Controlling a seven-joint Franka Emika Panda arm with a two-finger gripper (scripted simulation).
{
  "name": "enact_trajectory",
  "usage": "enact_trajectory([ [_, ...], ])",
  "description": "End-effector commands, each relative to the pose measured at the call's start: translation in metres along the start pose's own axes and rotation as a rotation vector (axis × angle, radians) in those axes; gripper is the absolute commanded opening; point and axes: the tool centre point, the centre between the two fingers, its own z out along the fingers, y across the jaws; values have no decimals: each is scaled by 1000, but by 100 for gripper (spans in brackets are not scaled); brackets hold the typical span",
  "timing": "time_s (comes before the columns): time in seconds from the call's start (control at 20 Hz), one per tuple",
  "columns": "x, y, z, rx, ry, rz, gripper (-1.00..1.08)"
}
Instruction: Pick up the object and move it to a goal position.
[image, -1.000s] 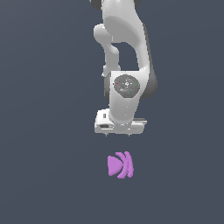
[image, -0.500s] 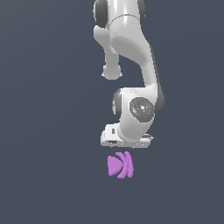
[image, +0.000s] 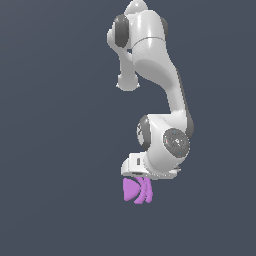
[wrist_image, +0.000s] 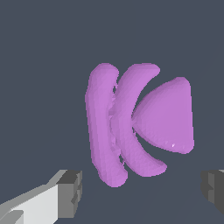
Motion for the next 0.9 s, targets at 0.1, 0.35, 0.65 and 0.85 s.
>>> enact_trajectory([
  [0.1, 5, -7, 7, -17, 2, 4, 108],
  [0.35, 7, -10, 11, -25, 3, 5, 108],
  [0.65, 7, -10, 19, -23, 3, 5, 108],
  [0.85, 7, -9, 36, -24, 3, 5, 108],
])
